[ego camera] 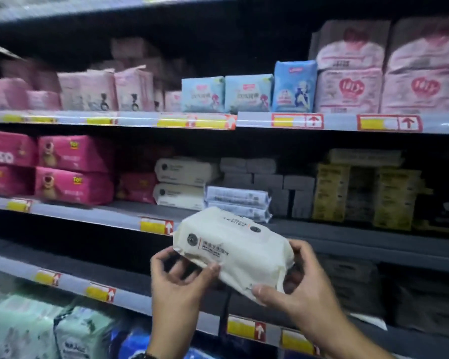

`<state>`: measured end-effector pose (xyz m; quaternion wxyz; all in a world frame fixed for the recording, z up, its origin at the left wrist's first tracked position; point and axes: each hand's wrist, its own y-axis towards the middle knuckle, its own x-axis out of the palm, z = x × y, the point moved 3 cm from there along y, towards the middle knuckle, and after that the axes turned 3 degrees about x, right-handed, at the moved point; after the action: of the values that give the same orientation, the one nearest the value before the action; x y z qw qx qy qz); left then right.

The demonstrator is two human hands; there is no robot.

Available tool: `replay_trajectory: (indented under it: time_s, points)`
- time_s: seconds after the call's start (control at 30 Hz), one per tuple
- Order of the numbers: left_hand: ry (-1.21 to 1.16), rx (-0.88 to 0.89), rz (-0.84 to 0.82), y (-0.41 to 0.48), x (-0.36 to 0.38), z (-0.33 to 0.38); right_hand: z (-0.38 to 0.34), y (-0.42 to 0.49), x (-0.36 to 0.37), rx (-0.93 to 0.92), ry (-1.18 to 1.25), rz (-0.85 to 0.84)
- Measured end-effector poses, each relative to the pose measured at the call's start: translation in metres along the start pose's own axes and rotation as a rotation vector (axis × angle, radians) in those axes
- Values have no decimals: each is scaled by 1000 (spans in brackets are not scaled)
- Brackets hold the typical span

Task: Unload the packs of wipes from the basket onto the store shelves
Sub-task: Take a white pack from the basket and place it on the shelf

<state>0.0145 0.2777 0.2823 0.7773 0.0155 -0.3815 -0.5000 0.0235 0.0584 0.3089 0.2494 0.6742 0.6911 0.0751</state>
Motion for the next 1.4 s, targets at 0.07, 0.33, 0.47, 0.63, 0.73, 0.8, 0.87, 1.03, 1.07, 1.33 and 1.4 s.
replay_trajectory:
  time_s: [0.07, 0.33, 0.47, 0.63, 0.73, 0.8, 0.87, 1.03, 1.07, 1.33, 1.4]
  points:
    - [-46, 61, 111, 22, -8, 4, -15, 28, 25, -50, -38, 21]
    - [485, 354, -15, 102, -24, 7, -60, 120, 125, -178, -245, 216]
    - [750, 233, -76, 120, -48, -12, -67, 157, 175, -39, -568, 104]
    - [785, 238, -76, 125, -61, -15, -60, 160, 187, 18, -694, 47]
    - [782, 205, -155, 122, -56, -19, -64, 166, 182, 35, -660, 14]
    - [775, 186, -212, 119, -52, -22, -67, 165, 181, 38, -669, -15]
    - [749, 184, -221, 119, -51, -23, -70, 162, 180, 39, -686, -67]
    - [667, 247, -114, 116, -46, -6, -78, 144, 157, -12, -786, -176]
    - [709, 247, -133, 109, -42, -2, -80, 137, 147, -36, -805, -186]
    - [934, 108, -319, 17, 13, 10, -59, 29, 24, -111, -953, -368]
    - [951, 50, -529, -20, 35, -3, -38, -8, -12, -17, -963, -423]
